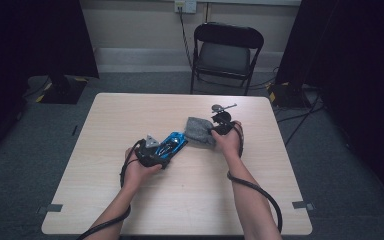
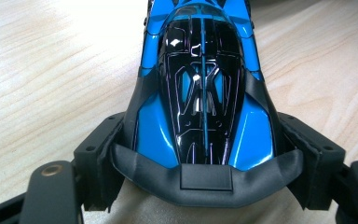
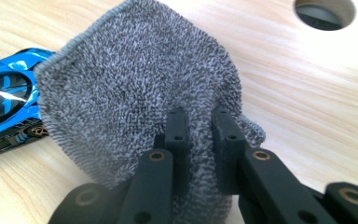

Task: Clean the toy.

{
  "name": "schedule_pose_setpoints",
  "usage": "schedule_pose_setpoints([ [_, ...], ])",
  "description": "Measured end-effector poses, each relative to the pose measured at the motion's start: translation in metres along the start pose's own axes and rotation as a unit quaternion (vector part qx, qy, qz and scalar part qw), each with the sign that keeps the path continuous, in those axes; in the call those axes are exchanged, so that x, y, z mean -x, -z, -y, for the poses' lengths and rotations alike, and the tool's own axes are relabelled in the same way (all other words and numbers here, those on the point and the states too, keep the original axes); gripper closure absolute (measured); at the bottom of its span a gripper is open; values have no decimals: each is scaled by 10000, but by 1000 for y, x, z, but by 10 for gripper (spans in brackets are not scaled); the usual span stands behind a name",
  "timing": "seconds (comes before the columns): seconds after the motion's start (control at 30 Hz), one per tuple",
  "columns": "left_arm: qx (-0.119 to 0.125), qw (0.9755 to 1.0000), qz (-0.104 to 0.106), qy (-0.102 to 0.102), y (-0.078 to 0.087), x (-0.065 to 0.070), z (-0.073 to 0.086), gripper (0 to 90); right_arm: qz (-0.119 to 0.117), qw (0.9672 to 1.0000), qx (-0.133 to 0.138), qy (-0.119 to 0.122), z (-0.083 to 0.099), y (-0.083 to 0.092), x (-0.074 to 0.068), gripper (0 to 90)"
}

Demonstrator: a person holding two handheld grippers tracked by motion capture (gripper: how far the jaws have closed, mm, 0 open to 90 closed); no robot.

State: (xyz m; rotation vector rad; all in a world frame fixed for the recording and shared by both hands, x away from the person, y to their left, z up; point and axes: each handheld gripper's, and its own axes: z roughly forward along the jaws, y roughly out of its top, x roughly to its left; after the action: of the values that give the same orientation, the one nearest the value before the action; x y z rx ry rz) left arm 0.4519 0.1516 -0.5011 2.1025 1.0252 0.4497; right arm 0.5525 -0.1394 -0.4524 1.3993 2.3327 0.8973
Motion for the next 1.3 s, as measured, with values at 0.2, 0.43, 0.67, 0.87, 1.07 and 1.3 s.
schedule_pose_setpoints([
  [0.2, 2, 10000, -1, 1, 0, 0, 0, 243, -97, 9997, 231, -34, 0, 15, 4, 785],
  [0.43, 5, 10000, -5, 1, 0, 0, 0, 243, -299, 9984, 460, 101, -7, 29, -8, 785],
  [0.67, 5, 10000, -5, 4, 0, 0, 0, 243, -616, 9954, 668, 301, -14, 40, -29, 785],
  [0.87, 0, 10000, -2, 0, 0, 0, 0, 243, -888, 9927, 707, 420, -14, 43, -45, 785],
  [1.07, 2, 10000, -1, -1, 0, 0, 0, 243, -1123, 9898, 672, 555, -10, 42, -61, 785],
  [1.3, -1, 10000, -1, -3, 0, 0, 0, 243, -1300, 9872, 600, 707, -8, 37, -81, 784],
])
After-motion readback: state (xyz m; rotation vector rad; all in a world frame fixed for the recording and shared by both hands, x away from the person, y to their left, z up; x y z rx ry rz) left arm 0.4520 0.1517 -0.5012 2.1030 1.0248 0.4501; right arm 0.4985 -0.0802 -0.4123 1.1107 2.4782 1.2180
